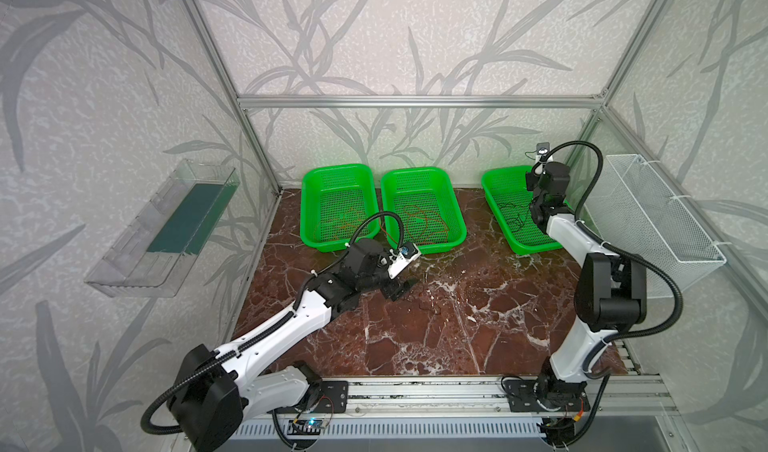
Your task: Untangle the cables
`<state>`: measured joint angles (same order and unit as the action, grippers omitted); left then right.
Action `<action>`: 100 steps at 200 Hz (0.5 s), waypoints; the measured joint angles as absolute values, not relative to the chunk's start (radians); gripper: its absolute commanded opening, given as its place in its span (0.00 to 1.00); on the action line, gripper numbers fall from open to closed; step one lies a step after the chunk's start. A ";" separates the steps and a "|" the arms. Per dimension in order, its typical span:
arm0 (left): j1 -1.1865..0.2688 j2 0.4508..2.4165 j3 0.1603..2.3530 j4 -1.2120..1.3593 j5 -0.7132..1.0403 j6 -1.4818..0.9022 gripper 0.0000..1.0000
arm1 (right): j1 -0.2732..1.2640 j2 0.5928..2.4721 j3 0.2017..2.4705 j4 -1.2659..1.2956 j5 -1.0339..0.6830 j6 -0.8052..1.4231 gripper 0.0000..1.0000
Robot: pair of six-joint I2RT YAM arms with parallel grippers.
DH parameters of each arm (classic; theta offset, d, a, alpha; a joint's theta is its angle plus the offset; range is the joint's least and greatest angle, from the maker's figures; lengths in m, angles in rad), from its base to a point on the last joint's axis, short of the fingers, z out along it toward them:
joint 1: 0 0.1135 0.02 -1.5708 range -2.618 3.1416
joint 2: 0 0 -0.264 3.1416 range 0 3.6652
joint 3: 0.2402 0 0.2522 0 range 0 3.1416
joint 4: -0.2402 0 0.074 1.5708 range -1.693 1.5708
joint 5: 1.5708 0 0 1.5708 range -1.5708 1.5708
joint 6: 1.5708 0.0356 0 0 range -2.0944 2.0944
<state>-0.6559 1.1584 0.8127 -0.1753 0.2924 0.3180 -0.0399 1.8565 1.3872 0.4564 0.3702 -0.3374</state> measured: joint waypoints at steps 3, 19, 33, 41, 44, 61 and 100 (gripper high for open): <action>-0.656 1.159 0.811 -0.178 0.291 0.318 0.81 | -0.044 1.868 1.389 0.456 0.371 -0.333 0.00; -0.656 1.162 0.808 -0.192 0.288 0.317 0.80 | -0.071 1.927 1.391 0.448 0.377 -0.313 0.01; -0.656 1.164 0.808 -0.195 0.288 0.317 0.80 | -0.092 1.978 1.393 0.429 0.376 -0.302 0.23; -0.656 1.165 0.808 -0.195 0.289 0.317 0.80 | -0.103 2.001 1.397 0.406 0.370 -0.294 0.38; -0.656 1.167 0.808 -0.195 0.289 0.318 0.80 | -0.106 2.009 1.401 0.394 0.366 -0.290 0.48; -0.656 1.183 0.808 -0.196 0.289 0.321 0.77 | -0.121 2.040 1.435 0.296 0.335 -0.278 0.67; -0.656 1.262 0.802 -0.200 0.289 0.351 0.73 | -0.117 1.976 1.392 0.130 0.241 -0.222 0.99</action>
